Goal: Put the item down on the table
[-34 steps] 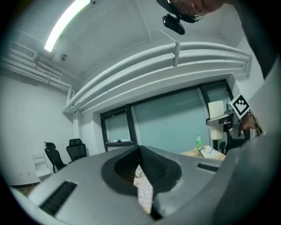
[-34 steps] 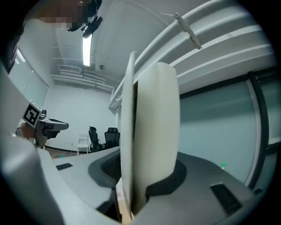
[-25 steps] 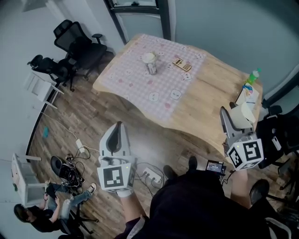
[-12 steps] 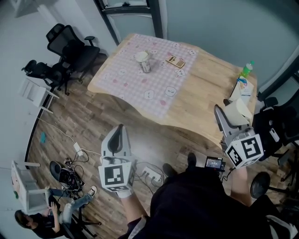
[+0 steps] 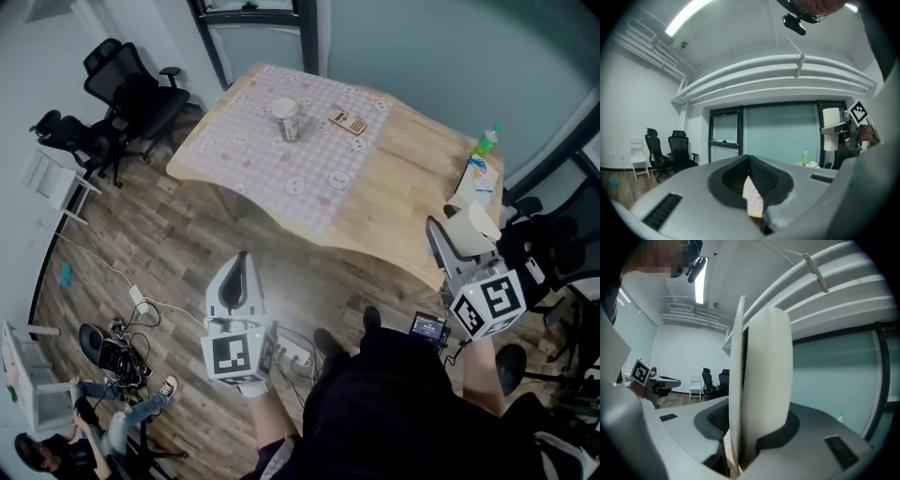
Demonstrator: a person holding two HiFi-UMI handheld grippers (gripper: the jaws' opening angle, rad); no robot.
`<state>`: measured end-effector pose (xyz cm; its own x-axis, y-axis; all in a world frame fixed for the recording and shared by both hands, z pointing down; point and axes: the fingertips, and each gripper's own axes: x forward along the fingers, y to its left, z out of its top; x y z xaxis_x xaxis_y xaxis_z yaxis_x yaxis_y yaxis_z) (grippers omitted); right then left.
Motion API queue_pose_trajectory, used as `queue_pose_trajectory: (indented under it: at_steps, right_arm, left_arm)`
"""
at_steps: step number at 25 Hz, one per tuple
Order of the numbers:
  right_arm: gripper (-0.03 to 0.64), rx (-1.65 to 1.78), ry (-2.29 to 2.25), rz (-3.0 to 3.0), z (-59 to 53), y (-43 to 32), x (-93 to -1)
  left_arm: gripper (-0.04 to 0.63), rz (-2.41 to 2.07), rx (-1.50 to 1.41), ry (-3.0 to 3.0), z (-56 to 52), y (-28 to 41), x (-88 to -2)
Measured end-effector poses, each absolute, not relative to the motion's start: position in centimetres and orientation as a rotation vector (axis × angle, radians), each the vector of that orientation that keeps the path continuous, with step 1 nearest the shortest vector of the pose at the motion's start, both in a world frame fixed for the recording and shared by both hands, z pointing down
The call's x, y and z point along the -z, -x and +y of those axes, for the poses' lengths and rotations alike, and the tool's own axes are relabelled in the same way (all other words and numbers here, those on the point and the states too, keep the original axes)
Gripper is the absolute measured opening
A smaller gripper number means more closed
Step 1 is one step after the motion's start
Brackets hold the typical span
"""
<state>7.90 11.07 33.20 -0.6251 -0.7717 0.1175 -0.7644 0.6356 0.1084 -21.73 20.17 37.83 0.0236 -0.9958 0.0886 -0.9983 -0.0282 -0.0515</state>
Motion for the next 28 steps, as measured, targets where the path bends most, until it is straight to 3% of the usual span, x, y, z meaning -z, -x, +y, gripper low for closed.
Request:
queue_pose_trajectory:
  at_steps: [13,20,28]
  right_arm:
    - [0.153,0.05,-1.069,-2.728,12.1,-0.9,-33.7]
    - [0.153,0.029,-1.024,-2.803,6.2,0.6,-34.3]
    - [0.153,-0.096,-1.156,-2.84,-2.9,-3.8,-35.6]
  left_arm:
    - [-0.002,-2.099,-0.001,-2.277,18.3,21.2,-37.3]
    - [-0.002,-2.139,0.006,-2.231,13.9,21.1,-36.7]
    - [-0.002,-2.153,-0.127,-2.252,4.5,18.4,-34.9]
